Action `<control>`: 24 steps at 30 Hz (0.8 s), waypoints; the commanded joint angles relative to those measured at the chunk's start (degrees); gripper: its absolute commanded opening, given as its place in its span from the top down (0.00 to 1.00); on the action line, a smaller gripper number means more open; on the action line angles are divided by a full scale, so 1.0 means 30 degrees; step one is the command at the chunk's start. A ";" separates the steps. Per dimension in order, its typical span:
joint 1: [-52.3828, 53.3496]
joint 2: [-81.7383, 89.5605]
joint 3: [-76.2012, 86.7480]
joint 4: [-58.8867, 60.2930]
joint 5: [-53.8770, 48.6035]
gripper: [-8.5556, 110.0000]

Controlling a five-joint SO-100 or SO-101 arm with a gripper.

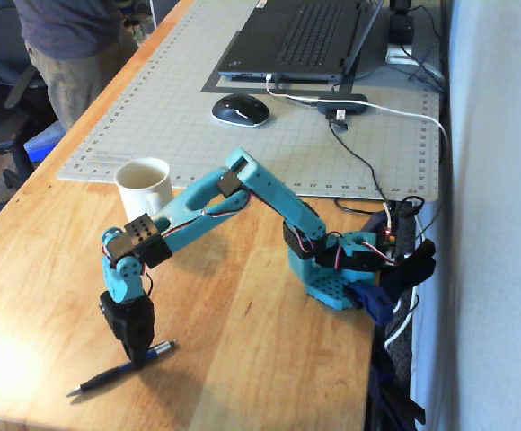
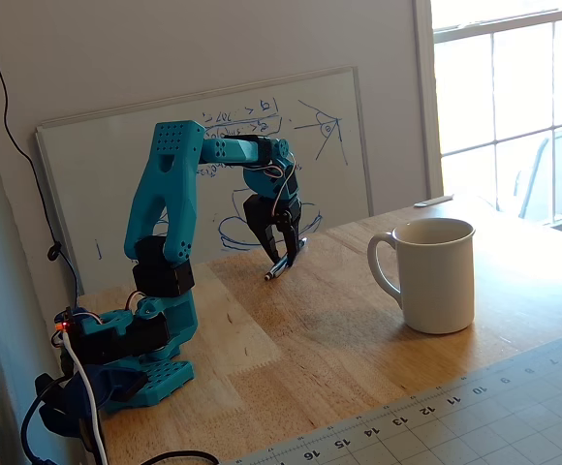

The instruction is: Grasp a pen and put it in a mug.

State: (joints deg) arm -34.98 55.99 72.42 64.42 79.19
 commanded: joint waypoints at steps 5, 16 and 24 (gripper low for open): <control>0.1377 0.4805 0.1406 -0.0205 -0.0205 0.92; 0.2314 1.1719 0.9434 -0.6182 -0.0234 0.92; 0.3604 1.6494 1.5293 -1.4854 -0.0234 0.92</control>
State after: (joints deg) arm -26.46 93.96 114.70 30.50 79.19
